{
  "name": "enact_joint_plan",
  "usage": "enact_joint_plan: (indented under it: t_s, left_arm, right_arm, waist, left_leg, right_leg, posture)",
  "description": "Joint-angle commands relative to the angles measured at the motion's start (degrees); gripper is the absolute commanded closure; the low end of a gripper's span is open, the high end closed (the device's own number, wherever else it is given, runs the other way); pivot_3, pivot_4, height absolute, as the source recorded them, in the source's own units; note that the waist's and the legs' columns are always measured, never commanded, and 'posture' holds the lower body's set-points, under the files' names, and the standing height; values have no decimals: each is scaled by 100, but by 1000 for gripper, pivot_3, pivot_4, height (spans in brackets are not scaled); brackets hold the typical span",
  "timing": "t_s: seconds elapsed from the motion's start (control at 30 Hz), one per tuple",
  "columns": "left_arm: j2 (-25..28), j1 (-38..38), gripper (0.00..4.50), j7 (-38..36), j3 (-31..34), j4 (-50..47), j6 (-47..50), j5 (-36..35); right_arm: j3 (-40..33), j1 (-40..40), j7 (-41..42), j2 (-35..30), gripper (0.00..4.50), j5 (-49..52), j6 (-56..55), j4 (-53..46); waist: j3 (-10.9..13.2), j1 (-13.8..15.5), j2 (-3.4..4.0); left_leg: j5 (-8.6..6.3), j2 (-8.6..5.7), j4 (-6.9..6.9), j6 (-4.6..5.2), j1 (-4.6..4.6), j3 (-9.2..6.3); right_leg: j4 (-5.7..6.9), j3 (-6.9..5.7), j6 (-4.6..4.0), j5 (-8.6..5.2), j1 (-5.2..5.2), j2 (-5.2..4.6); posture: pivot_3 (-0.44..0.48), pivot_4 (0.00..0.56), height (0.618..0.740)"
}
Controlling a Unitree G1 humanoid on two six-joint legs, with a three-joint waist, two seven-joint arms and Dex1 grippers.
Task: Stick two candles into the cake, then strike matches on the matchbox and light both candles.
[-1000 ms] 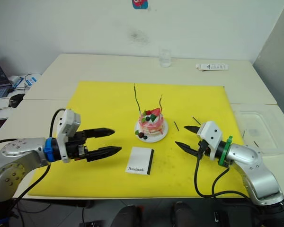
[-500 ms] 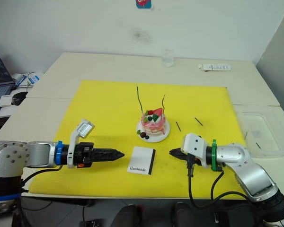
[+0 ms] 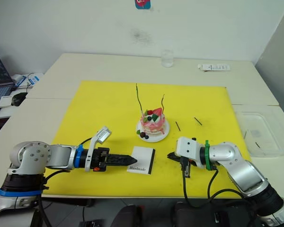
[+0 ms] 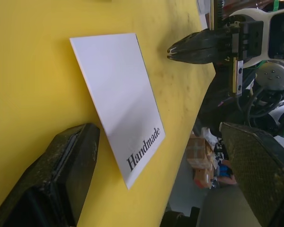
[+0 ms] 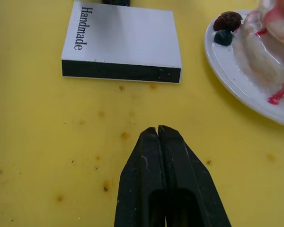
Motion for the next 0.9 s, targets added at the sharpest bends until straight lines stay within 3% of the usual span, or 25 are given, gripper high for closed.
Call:
enact_joint_plan:
  t_s: [0.03, 0.43, 0.9]
  left_arm:
    - [-110, -36, 0, 62, 104, 70, -88, 112]
    - [-384, 147, 0, 171, 191, 41, -54, 247]
    - [-622, 377, 0, 311, 291, -60, -71, 375]
  right_arm:
    - [111, -179, -21, 145, 4471, -122, 79, -9]
    - [616, -568, -192, 722, 4471, -776, 246, 499]
    - [813, -749, 220, 1108, 4471, -768, 60, 511]
  waist:
    - [-1, 14, -1]
    - [-4, 14, -2]
    - [-16, 18, 2]
  left_leg:
    - [0, 0, 0, 0, 0, -1]
    - [1, -1, 2, -1, 3, 0]
    - [3, -1, 1, -1, 10, -3]
  right_leg:
    - [0, 0, 0, 0, 0, -2]
    - [2, 0, 4, 2, 4, -22]
    - [2, -2, 6, 5, 13, -28]
  posture:
    - [0, 150, 740]
    - [0, 150, 740]
    - [0, 150, 740]
